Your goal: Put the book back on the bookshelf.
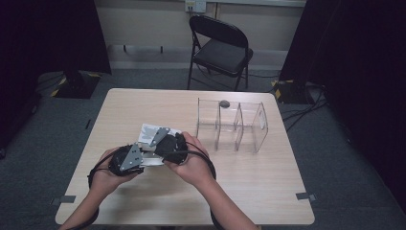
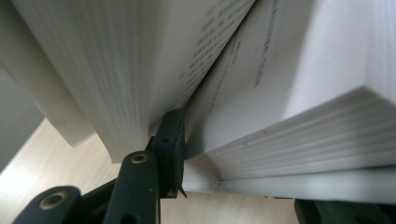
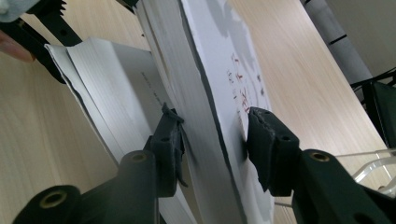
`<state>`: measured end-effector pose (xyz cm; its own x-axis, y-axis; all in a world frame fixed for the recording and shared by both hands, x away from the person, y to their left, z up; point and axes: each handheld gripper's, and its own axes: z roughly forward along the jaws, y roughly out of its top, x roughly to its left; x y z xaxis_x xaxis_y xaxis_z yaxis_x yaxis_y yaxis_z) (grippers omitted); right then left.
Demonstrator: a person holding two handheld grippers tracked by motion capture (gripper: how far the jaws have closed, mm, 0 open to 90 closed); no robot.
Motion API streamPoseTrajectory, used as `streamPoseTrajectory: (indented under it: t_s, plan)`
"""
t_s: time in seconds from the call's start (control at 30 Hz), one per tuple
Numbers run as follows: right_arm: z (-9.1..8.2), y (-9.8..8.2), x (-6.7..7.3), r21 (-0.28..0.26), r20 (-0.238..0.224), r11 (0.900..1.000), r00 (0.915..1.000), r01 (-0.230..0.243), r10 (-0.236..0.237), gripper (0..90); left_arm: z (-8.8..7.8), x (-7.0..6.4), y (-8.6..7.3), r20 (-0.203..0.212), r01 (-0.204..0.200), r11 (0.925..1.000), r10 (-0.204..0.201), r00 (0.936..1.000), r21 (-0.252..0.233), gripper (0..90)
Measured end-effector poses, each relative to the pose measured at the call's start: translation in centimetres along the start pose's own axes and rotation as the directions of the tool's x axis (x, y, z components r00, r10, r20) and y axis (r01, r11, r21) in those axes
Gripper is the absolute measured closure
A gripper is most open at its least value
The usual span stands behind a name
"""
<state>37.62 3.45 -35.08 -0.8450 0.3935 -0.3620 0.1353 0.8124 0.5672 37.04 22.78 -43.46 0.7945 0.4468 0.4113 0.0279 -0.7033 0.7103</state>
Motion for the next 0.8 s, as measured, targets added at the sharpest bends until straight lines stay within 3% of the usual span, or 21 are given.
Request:
streamPoseTrajectory:
  t_s: [0.13,0.2,0.27,0.3,0.47,0.57,0.67,0.73,0.8]
  plan:
    - [-0.4,0.1,-0.2,-0.022,-0.029,1.0,0.9996,-0.001,0.0,53.4,-0.3,0.0,0.2,0.008,-0.011,0.9999,0.01,0.9999,0.01,58.5]
    - [-0.7,-0.2,-0.6,-0.056,-0.052,0.998,0.9986,-0.014,0.011,43.6,-0.4,0.0,0.4,0.01,-0.004,0.9999,0.004,0.9999,0.011,58.7]
    - [-1.2,-0.7,-1.0,-0.08,-0.059,0.996,0.9973,-0.049,0.044,33.1,-0.4,0.0,0.4,0.01,0.002,0.9999,-0.002,0.9999,0.013,59.1]
    - [-1.7,-1.1,-1.3,-0.099,-0.073,0.991,0.9936,-0.093,0.085,28.0,-0.4,0.1,0.4,0.014,0.001,0.9999,-0.002,0.9999,0.014,59.4]
    - [-3.4,-3.4,-2.2,-0.16,-0.056,0.975,0.9874,-0.155,0.148,21.7,-0.7,0.6,0.7,0.036,0.033,0.9991,-0.034,0.9988,0.024,60.3]
    - [-4.0,-5.2,-2.8,-0.196,-0.1,0.951,0.9696,-0.239,0.223,21.8,-0.9,0.9,0.9,0.039,0.043,0.9987,-0.044,0.9983,0.029,61.6]
    - [-4.2,-7.1,-2.8,-0.196,-0.081,0.945,0.9647,-0.262,0.25,20.7,-1.1,1.2,0.8,0.044,0.059,0.998,-0.06,0.9972,0.025,62.6]
    - [-3.8,-8.7,-2.6,-0.202,-0.098,0.933,0.9536,-0.299,0.285,19.0,-1.2,1.4,1.0,0.049,0.054,0.9978,-0.055,0.9973,0.038,62.8]
    - [-3.1,-10.1,-2.3,-0.179,-0.106,0.934,0.9493,-0.311,0.296,18.6,-1.2,1.5,1.1,0.05,0.05,0.9979,-0.052,0.9974,0.042,63.0]
